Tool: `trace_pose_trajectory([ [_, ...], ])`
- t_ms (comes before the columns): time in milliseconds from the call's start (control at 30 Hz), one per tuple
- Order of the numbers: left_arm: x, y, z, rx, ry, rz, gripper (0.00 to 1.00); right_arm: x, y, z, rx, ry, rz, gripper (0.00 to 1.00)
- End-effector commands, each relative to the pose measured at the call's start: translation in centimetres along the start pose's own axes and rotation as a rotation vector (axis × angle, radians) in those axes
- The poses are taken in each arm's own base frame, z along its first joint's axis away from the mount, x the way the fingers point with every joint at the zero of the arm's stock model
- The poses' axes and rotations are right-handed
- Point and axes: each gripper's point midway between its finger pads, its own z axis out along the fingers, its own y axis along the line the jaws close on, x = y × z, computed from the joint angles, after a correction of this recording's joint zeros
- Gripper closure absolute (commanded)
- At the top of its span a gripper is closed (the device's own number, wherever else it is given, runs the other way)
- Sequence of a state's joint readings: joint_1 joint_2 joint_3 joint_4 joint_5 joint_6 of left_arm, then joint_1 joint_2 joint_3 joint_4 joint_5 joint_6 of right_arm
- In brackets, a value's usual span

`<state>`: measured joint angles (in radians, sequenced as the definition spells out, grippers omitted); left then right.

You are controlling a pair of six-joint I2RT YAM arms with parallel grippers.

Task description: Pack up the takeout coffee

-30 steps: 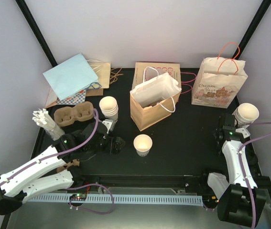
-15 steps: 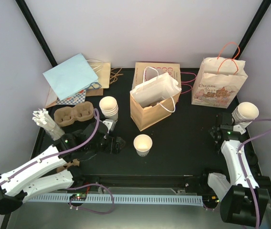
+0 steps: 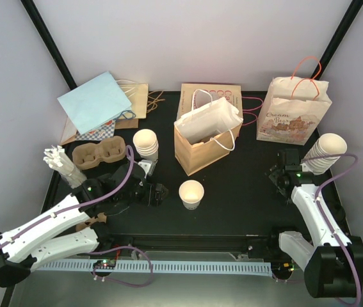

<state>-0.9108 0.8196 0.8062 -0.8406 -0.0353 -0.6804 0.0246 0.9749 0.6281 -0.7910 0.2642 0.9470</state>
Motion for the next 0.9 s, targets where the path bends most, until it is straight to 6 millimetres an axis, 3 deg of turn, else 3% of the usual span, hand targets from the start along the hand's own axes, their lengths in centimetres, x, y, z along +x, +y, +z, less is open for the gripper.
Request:
trace_pose_trajectory([
  [0, -0.4, -0.2, -0.1, 0.01, -0.013, -0.001, 0.06, 0.5, 0.6, -0.5, -0.023, 0.036, 0.036, 0.07],
  [467, -0.3, 0.1, 0.0, -0.001, -0.01, 0.003, 0.06, -2.9, -1.3, -2.6, 0.075, -0.137, 0.023, 0.02],
  [867, -0.3, 0.2, 0.0, 0.0, -0.008, 0.002, 0.06, -5.6, -1.8, -3.8, 0.125, -0.271, -0.064, 0.01],
])
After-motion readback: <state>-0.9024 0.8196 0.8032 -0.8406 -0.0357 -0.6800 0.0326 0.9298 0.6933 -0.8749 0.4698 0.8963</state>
